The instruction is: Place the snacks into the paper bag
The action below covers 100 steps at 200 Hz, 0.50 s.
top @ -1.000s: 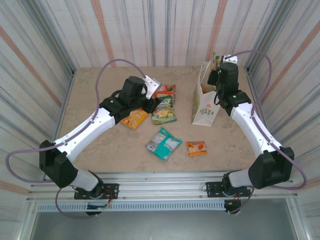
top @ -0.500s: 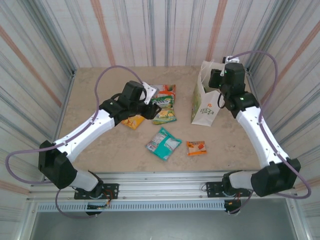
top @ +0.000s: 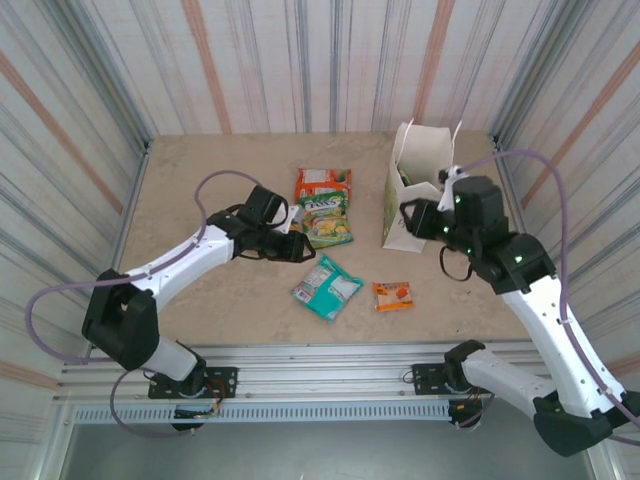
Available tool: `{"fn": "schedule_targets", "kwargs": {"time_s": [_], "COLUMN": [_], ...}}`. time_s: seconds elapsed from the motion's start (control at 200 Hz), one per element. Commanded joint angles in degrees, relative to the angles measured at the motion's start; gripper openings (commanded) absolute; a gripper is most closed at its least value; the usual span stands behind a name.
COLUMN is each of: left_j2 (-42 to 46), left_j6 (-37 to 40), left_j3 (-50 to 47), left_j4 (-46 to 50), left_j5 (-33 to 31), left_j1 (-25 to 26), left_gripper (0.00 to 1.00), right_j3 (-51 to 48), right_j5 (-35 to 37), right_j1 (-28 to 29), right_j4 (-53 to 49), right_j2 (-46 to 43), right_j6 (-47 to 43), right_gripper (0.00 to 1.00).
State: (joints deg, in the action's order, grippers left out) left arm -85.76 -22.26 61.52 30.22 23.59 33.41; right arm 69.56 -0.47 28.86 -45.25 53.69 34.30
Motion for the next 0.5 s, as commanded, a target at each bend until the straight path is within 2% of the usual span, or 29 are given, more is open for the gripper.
{"fn": "schedule_targets", "kwargs": {"time_s": [0.0,0.266,0.341,0.496], "left_j2": [-2.27,-8.80,-10.03,-12.05], "left_j6": [-1.86,0.26,0.69,1.33], "left_j3": [-1.98,-1.75,-2.02,-2.65], "left_j4": [0.16,-1.09,-1.40,-2.70], "left_j5": [1.92,4.81,5.09,5.59], "left_j1": [-0.40,-0.45,-0.50,-0.45], "left_gripper": [0.60,0.59,0.58,0.59], "right_j3": [-5.15,-18.69,-20.38,-24.00], "right_j5": [1.43,0.27,-1.83,-1.62], "right_j1": [5.62,18.34,20.20,22.44], "right_j4": [-4.78,6.47,9.21,12.04], "right_j2": [-0.94,1.49,4.60,8.46], "right_j6": [10.94,26.40,29.48,31.63], "right_gripper": [0.51,0.53,0.54,0.55]}}
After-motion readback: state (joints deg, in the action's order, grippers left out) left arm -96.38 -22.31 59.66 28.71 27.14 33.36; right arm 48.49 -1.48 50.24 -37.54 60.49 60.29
